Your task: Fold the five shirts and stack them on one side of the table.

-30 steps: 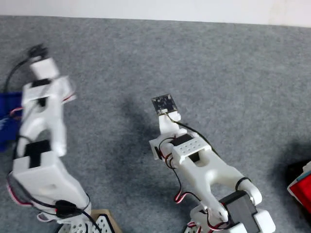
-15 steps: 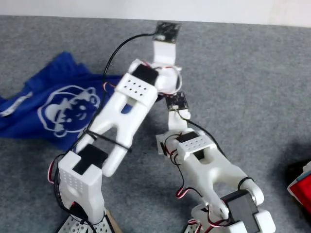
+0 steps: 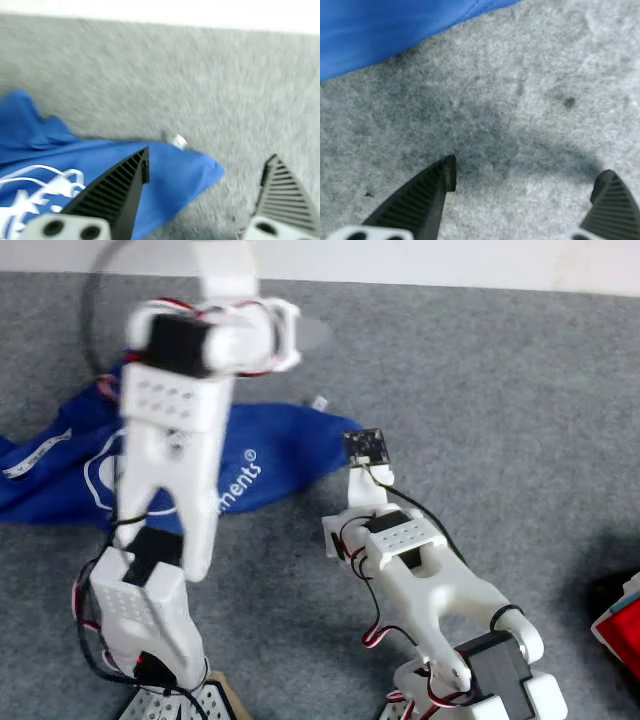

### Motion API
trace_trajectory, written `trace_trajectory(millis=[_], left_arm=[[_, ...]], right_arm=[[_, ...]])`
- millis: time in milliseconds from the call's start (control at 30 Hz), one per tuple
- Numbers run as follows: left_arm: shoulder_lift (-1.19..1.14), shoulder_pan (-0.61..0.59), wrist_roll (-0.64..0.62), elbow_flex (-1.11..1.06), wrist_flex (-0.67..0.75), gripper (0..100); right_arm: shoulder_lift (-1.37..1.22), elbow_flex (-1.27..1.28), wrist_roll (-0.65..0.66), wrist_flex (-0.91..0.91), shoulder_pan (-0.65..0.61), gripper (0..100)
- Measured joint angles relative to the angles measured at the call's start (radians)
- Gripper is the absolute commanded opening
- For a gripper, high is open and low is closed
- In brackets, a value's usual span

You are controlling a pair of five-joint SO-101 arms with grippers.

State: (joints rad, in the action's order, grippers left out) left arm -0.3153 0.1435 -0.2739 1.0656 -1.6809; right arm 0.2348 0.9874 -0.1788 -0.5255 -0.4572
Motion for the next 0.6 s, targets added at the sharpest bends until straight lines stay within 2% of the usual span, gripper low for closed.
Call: trace_trajectory(millis=[167,333,600], left_arm=[[0.000,-0.218,0.072,0.264,-0.064,37],[-0.031,-0.450,0.106,0.261,-0.064,37],[-0.255,-0.597,0.106,0.213,-0.052,37]], right_arm=[[0.000,0.000,0.000,0.000,0.000,40.7],[0.000,0.000,0.000,0.000,0.000,40.7],[0.000,0.000,0.000,0.000,0.000,40.7]])
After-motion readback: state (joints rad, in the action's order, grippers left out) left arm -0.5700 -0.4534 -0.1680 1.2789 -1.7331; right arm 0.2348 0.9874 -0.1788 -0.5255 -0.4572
